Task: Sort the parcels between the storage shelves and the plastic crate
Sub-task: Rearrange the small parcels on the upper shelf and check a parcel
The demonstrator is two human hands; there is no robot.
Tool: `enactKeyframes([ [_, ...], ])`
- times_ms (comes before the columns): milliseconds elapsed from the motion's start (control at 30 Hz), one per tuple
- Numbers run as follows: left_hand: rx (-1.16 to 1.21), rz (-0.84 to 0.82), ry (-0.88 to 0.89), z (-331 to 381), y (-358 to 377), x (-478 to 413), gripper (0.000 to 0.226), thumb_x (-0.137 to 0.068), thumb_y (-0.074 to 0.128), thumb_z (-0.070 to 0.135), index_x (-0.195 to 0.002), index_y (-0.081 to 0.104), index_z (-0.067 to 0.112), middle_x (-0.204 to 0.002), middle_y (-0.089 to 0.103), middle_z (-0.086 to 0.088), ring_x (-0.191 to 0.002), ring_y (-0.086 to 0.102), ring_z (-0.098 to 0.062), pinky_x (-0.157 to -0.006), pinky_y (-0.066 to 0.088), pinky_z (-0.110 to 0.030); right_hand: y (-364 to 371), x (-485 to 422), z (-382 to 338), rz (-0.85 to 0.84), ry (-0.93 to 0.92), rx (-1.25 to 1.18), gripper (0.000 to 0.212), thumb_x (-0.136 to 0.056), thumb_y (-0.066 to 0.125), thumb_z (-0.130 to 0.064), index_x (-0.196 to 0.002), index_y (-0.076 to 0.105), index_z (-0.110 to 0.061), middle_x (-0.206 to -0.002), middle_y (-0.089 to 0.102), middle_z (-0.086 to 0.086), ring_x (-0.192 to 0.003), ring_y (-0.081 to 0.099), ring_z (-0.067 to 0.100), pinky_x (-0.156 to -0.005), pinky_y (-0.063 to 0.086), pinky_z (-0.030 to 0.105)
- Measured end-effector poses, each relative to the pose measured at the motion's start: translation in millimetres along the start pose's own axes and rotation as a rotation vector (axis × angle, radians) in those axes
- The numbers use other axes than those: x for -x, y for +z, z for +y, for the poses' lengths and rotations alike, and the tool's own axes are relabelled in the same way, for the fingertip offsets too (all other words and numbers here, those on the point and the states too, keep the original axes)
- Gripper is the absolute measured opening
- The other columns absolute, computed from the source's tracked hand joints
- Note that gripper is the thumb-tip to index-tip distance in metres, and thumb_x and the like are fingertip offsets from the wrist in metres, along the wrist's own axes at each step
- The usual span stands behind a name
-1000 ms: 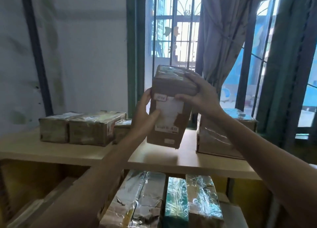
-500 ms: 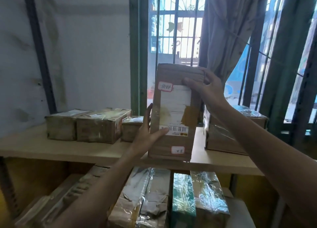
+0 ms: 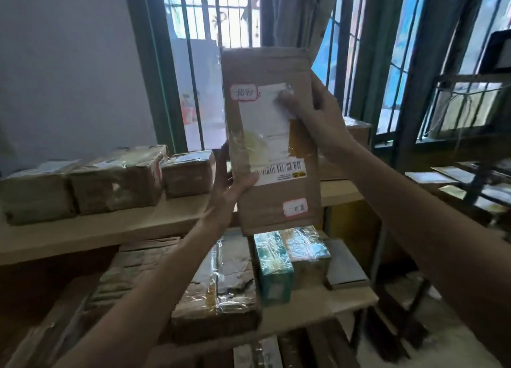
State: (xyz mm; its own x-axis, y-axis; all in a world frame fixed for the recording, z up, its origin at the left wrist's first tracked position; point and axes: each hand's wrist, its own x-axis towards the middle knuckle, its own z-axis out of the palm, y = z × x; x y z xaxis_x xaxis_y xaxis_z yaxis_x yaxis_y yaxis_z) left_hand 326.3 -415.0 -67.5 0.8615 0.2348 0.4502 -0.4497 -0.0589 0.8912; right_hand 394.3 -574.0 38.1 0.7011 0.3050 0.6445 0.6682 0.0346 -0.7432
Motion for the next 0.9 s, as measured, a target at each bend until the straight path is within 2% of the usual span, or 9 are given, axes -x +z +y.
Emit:
enactKeyframes([
  [100, 0.051, -0.119, -0.017, -13, 22, 19, 0.094, -0.057, 0.067, 0.046, -0.141, 0.027, 0.03, -0.12, 0.059, -0.002, -0.1, 0.063, -0.014, -0.066, 0.054, -0.022, -21, 37, 9, 0.08, 0.091, 0.007, 0.057, -0.089, 0.06, -0.035, -0.139, 0.035, -0.025, -0.122, 0.061, -0.002, -0.102, 0.065, 0.014, -0.085, 0.057, 0.034],
  [267, 0.103, -0.263, -0.049, -38, 74, 38, 0.086, -0.055, 0.067, 0.045, -0.132, 0.029, 0.044, -0.114, 0.058, 0.013, -0.092, 0.064, 0.0, -0.07, 0.053, -0.017, -72, 97, 23, 0.246, 0.221, 0.157, 0.057, -0.089, 0.057, -0.039, -0.14, 0.036, -0.022, -0.128, 0.057, 0.0, -0.109, 0.061, 0.015, -0.092, 0.053, 0.038],
  [367, 0.087, -0.351, -0.087, -53, 108, 50, 0.088, -0.055, 0.065, 0.051, -0.134, 0.025, 0.047, -0.114, 0.056, 0.023, -0.096, 0.062, 0.002, -0.072, 0.053, -0.017, -105, 126, 31, 0.299, 0.273, 0.215, 0.052, -0.091, 0.053, -0.042, -0.137, 0.039, -0.022, -0.122, 0.06, -0.001, -0.103, 0.063, 0.012, -0.084, 0.055, 0.03],
  [467, 0.097, -0.425, -0.145, -69, 147, 64, 0.091, -0.054, 0.068, 0.052, -0.134, 0.025, 0.051, -0.129, 0.054, 0.01, -0.109, 0.058, -0.011, -0.083, 0.055, -0.03, -138, 156, 43, 0.404, 0.34, 0.253, 0.046, -0.095, 0.043, -0.046, -0.135, 0.041, -0.025, -0.106, 0.059, -0.015, -0.088, 0.06, -0.008, -0.067, 0.049, 0.009],
  [600, 0.145, -0.509, -0.221, -95, 204, 87, 0.087, -0.053, 0.073, 0.047, -0.131, 0.035, 0.044, -0.129, 0.055, -0.003, -0.112, 0.058, -0.022, -0.088, 0.053, -0.04, -189, 205, 67, 0.568, 0.458, 0.261, 0.044, -0.095, 0.036, -0.053, -0.13, 0.047, -0.029, -0.108, 0.058, -0.015, -0.098, 0.056, 0.002, -0.08, 0.048, 0.023],
  [667, 0.124, -0.568, -0.252, -110, 237, 104, 0.083, -0.056, 0.071, 0.048, -0.131, 0.036, 0.044, -0.131, 0.054, -0.005, -0.114, 0.056, -0.024, -0.091, 0.051, -0.042, -215, 235, 78, 0.61, 0.511, 0.285, 0.043, -0.095, 0.036, -0.052, -0.128, 0.048, -0.027, -0.101, 0.055, -0.022, -0.093, 0.053, -0.004, -0.071, 0.044, 0.015],
  [767, 0.132, -0.624, -0.362, -146, 288, 138, 0.094, -0.057, 0.071, 0.049, -0.139, 0.029, 0.037, -0.133, 0.051, -0.004, -0.113, 0.056, -0.021, -0.085, 0.054, -0.034, -258, 285, 101, 0.671, 0.629, 0.336, 0.042, -0.095, 0.037, -0.052, -0.127, 0.05, -0.027, -0.1, 0.056, -0.022, -0.093, 0.055, -0.002, -0.072, 0.047, 0.016],
  [833, 0.123, -0.658, -0.438, -172, 319, 166, 0.082, -0.062, 0.07, 0.045, -0.134, 0.033, 0.041, -0.13, 0.052, -0.002, -0.108, 0.058, -0.016, -0.078, 0.055, -0.027, -286, 320, 123, 0.649, 0.716, 0.356, 0.045, -0.094, 0.039, -0.052, -0.132, 0.046, -0.029, -0.111, 0.058, -0.014, -0.102, 0.055, 0.007, -0.081, 0.048, 0.022],
  [900, 0.142, -0.683, -0.554, -199, 345, 194, 0.069, -0.064, 0.069, 0.041, -0.124, 0.036, 0.048, -0.125, 0.054, 0.0, -0.098, 0.063, -0.01, -0.07, 0.055, -0.021, -308, 359, 146, 0.634, 0.813, 0.349, 0.051, -0.09, 0.048, -0.053, -0.136, 0.04, -0.033, -0.114, 0.055, -0.012, -0.099, 0.054, 0.006, -0.076, 0.045, 0.016],
])
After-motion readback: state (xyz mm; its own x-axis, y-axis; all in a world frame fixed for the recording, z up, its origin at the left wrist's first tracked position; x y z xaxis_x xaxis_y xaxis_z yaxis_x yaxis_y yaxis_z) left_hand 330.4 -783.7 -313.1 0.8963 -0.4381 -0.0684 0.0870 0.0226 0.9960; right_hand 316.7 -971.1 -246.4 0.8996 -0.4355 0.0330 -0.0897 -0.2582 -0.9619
